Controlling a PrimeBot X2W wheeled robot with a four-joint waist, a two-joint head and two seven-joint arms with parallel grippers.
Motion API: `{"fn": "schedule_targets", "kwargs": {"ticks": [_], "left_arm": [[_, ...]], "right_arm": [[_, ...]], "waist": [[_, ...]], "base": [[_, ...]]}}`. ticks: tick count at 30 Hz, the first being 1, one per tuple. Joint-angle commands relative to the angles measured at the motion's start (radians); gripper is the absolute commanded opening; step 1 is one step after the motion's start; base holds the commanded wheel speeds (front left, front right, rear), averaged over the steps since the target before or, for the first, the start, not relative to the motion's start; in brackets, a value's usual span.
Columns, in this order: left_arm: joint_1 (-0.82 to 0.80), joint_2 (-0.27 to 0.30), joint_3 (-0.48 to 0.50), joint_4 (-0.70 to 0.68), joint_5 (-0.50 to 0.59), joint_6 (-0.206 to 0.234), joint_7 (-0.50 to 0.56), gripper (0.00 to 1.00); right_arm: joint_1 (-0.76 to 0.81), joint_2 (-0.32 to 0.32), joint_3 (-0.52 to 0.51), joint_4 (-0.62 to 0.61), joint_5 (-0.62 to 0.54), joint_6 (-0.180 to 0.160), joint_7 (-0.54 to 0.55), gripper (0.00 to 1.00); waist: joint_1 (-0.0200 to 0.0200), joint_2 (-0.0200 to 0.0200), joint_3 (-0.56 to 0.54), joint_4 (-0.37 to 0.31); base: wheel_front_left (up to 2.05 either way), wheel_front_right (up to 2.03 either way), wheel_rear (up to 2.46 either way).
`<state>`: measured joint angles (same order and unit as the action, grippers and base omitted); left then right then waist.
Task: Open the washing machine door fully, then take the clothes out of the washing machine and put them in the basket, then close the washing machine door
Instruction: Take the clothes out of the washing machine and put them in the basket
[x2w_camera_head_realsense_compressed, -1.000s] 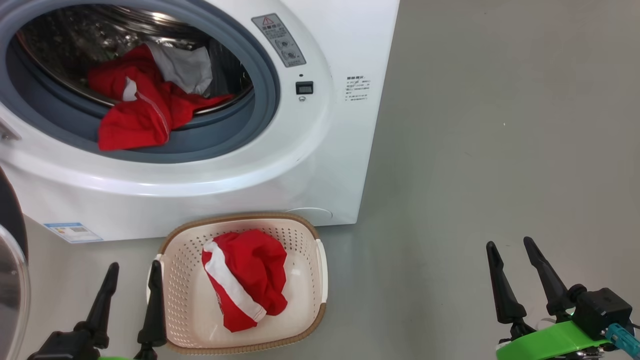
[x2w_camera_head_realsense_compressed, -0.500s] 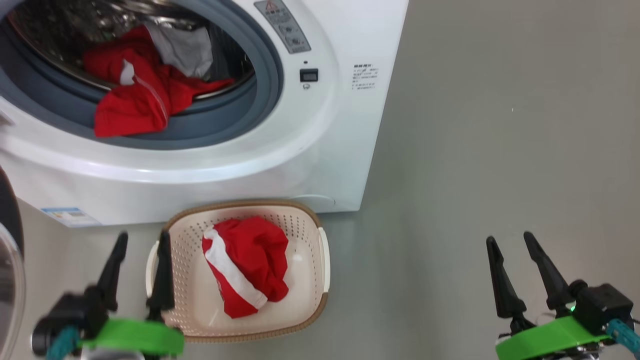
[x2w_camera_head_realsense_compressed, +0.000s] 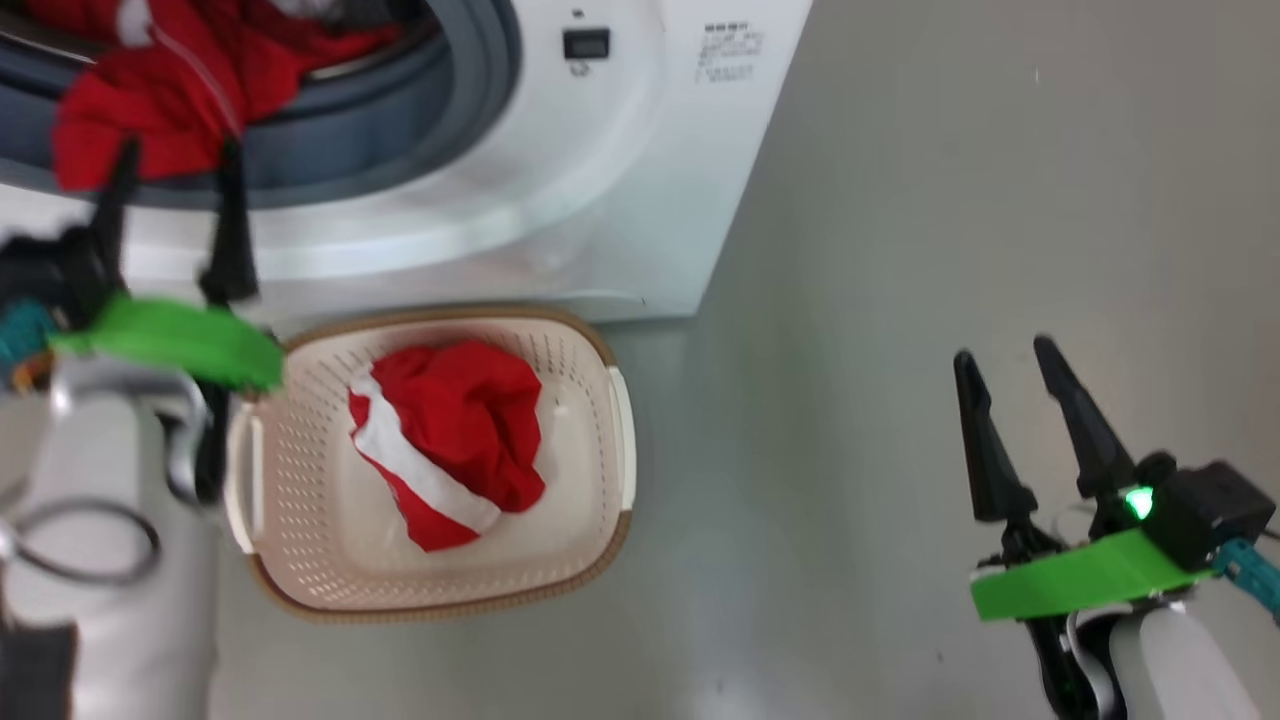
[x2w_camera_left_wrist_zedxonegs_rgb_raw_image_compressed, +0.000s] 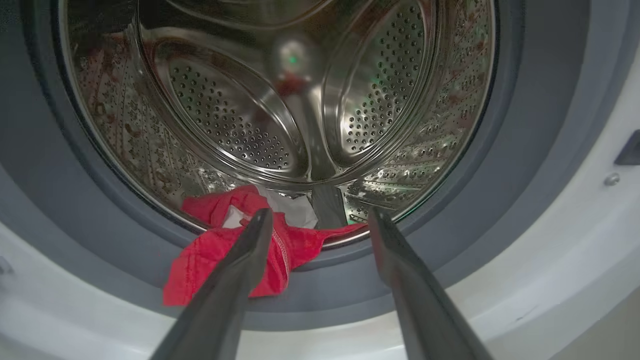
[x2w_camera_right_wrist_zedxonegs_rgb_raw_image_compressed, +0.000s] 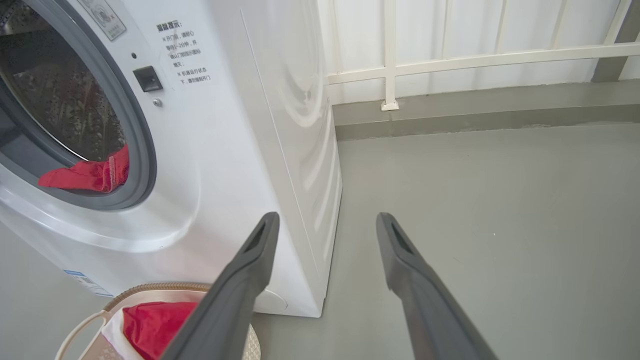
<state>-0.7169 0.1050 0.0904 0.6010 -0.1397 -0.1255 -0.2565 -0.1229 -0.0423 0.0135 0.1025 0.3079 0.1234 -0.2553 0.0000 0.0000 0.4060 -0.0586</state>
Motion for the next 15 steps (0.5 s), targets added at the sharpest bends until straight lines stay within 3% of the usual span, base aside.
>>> {"fn": "schedule_targets", "kwargs": {"ticks": [1,15], "left_arm": [[-0.078,0.057,0.026,0.029,0.017,-0.004,-0.005,1.00],[-0.445,0.174,0.026,0.460,0.069,0.064,-0.005,1.00]], "right_arm": [[-0.036,-0.008,0.030,-0.030,0.010,0.007,-0.006,1.00],[-0.109,-0.008,0.076,-0.036,0.044,0.007,-0.006,1.00]], "waist": [[0.0000,0.0000,0.117,-0.050],[0.0000,0.0000,0.223,-0.124]], "base": [[0.00,0.00,0.00],[0.00,0.00,0.00]]}}
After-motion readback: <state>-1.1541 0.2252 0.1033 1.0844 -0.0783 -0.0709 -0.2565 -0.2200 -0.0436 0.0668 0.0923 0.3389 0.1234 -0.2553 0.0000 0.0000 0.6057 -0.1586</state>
